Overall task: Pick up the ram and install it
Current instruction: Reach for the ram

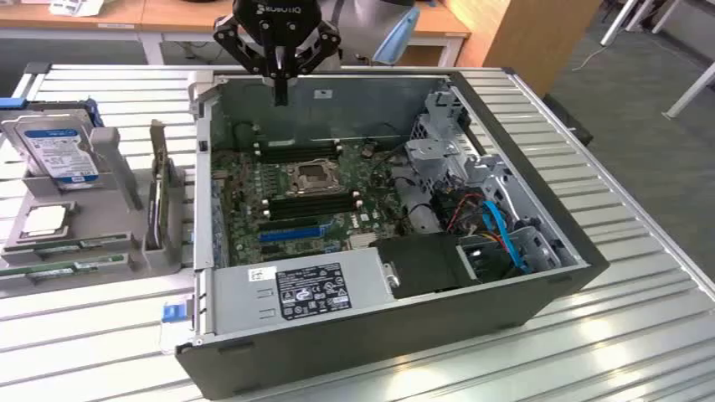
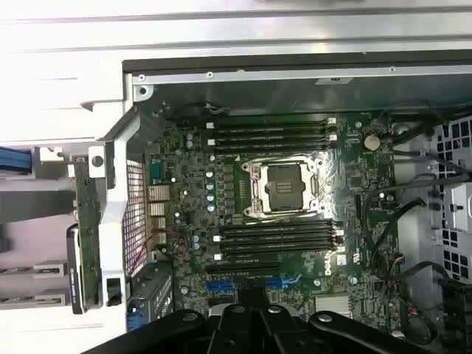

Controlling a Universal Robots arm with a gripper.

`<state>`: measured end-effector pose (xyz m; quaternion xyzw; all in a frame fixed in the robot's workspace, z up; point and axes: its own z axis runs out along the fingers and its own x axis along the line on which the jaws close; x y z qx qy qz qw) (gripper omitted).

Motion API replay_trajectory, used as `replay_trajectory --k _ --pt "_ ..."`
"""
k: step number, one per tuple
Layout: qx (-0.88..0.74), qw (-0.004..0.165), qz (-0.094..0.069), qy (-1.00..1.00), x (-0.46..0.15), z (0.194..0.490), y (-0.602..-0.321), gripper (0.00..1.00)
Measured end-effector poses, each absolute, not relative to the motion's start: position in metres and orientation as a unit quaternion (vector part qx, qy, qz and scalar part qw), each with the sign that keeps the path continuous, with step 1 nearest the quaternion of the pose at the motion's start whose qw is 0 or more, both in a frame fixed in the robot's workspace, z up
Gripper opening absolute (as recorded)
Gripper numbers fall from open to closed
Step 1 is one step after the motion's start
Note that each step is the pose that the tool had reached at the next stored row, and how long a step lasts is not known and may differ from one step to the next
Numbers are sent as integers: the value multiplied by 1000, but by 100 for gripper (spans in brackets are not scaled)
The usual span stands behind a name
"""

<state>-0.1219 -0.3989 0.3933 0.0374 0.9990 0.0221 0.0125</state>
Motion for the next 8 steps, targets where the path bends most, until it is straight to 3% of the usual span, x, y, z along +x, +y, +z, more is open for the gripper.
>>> replay_trajectory --k 8 --pt "37 12 22 999 -123 393 -399 10"
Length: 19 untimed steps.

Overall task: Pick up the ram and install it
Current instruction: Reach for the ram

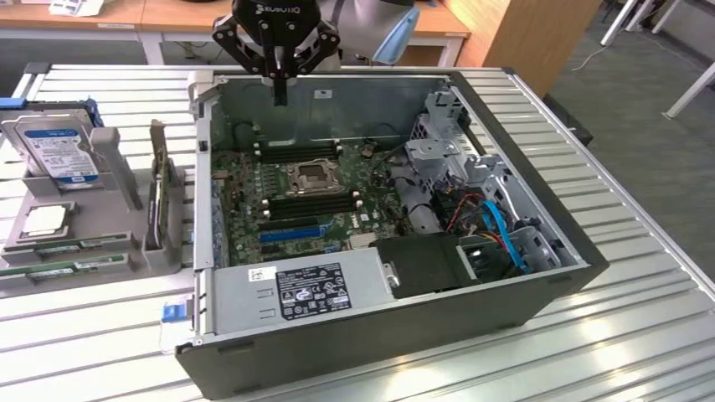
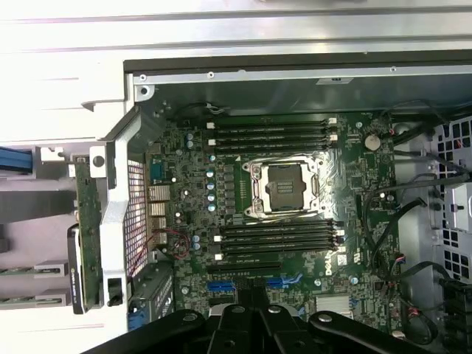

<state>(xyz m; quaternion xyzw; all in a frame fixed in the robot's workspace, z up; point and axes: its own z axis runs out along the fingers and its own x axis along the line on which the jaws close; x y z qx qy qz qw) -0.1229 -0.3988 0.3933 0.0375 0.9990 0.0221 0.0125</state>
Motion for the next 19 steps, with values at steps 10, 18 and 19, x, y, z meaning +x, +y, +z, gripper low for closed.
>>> replay_trajectory --k 10,18,19 --pt "37 13 22 999 -128 393 -399 10" --pt "37 12 22 999 -134 393 -399 10" --pt "37 12 22 999 -135 393 -399 10"
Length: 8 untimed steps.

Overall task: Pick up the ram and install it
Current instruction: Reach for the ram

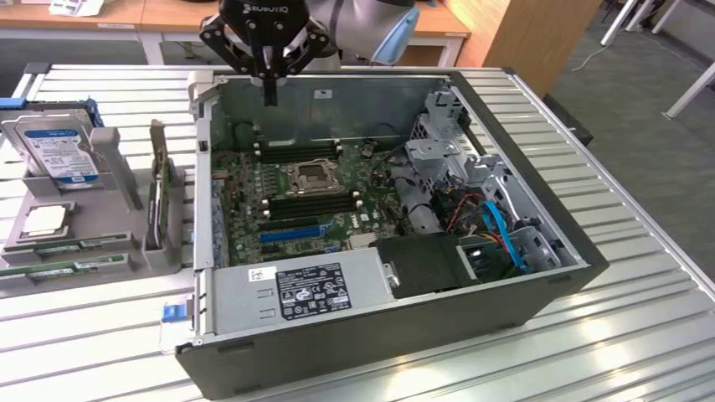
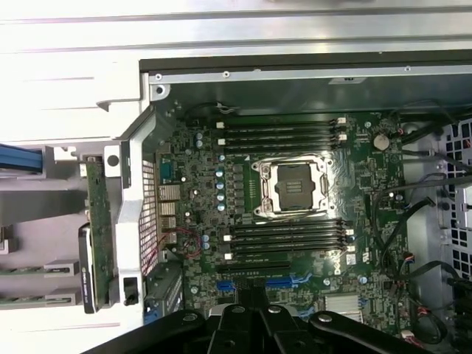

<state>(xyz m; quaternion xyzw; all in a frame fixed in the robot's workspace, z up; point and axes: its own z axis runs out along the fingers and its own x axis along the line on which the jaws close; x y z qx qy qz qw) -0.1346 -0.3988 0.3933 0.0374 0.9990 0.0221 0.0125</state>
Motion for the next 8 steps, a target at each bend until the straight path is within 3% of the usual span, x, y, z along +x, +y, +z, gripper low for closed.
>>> replay_trajectory --k 8 --pt "37 12 22 999 -142 393 -399 10"
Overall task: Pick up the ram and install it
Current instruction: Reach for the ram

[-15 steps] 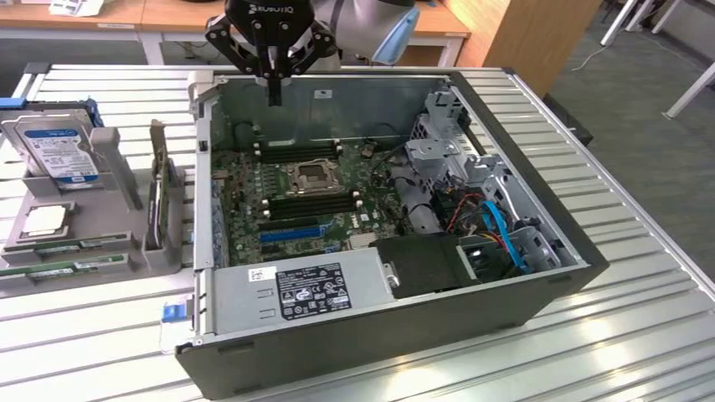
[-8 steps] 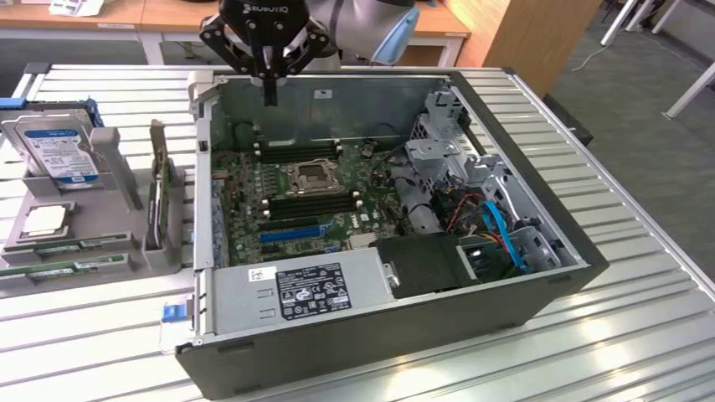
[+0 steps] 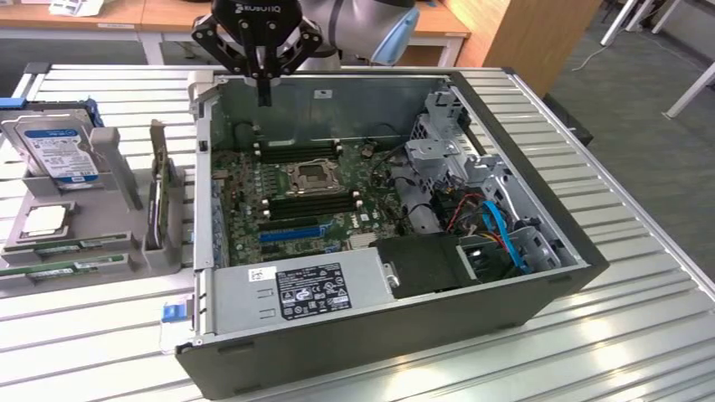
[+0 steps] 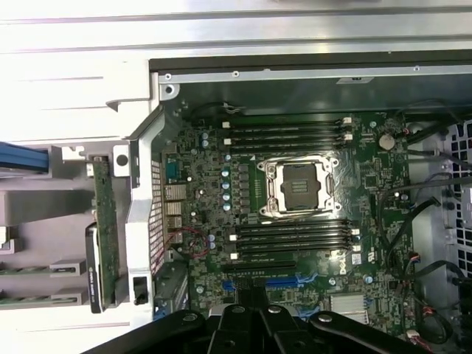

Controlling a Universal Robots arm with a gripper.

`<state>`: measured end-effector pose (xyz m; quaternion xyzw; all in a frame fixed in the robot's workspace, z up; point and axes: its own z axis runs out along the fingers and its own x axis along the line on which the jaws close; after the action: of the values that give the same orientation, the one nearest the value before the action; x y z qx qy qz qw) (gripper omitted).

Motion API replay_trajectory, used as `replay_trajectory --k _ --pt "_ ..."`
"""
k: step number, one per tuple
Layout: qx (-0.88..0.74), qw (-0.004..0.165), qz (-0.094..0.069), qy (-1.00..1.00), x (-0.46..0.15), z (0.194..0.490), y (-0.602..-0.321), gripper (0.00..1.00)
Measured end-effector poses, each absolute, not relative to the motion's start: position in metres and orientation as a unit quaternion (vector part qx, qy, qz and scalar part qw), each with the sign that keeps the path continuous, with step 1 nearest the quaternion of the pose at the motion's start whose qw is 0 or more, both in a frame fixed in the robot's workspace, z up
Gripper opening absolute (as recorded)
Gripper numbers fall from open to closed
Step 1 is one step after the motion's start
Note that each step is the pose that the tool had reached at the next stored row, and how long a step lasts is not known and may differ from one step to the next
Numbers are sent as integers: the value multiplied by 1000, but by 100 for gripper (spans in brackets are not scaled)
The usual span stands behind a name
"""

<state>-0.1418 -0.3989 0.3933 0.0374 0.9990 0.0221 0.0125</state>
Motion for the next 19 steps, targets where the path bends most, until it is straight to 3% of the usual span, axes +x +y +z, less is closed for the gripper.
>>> replay_trajectory --k 19 --pt "37 12 22 999 -166 393 -399 10"
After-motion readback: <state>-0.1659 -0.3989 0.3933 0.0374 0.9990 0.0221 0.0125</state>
